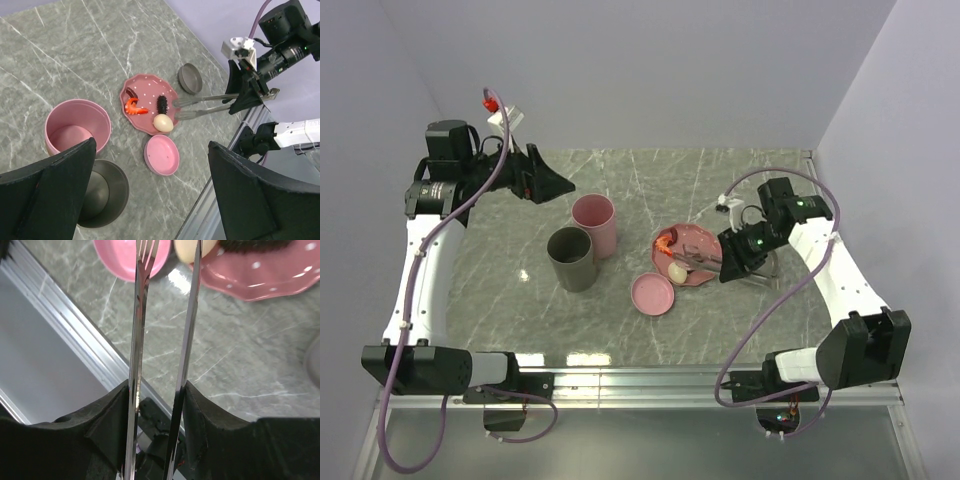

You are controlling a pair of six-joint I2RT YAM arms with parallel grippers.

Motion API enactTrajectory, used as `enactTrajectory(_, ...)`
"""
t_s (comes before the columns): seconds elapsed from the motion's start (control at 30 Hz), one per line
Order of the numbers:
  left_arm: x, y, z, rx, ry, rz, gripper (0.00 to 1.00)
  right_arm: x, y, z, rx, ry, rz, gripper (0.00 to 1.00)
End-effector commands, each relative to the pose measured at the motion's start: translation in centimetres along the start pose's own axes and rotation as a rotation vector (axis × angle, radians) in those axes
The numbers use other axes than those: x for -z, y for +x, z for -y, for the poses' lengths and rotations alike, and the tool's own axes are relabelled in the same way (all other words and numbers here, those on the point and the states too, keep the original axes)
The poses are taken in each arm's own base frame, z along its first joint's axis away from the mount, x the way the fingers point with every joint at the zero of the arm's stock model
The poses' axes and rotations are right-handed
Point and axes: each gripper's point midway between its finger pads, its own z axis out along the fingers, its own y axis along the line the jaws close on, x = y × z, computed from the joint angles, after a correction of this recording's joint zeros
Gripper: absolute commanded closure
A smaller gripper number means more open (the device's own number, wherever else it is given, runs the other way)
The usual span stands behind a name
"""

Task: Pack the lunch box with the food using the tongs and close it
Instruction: Pick up the food using the clamp

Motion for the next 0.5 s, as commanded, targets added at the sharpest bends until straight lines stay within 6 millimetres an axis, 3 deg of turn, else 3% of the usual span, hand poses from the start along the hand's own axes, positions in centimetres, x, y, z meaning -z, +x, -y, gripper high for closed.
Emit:
enactTrajectory(0.0,0.4,-0.5,0.3,-0.045,-0.004,0.030,0.01,-0.2,0.4,-0.5,0.032,0.026,-0.007,0.50)
enactTrajectory(0.23,0.6,-0.5,0.5,-0.055,-0.006,0.038,0.01,-1.4,-0.8,0.4,-0.026,0.081,0.016,0.47)
enactTrajectory(0.47,0.5,-0.2,0.4,-0.052,-0.007,0.028,0.01,-2.2,-0.4,-0.3,-0.031,0.045,-0.018,0.43)
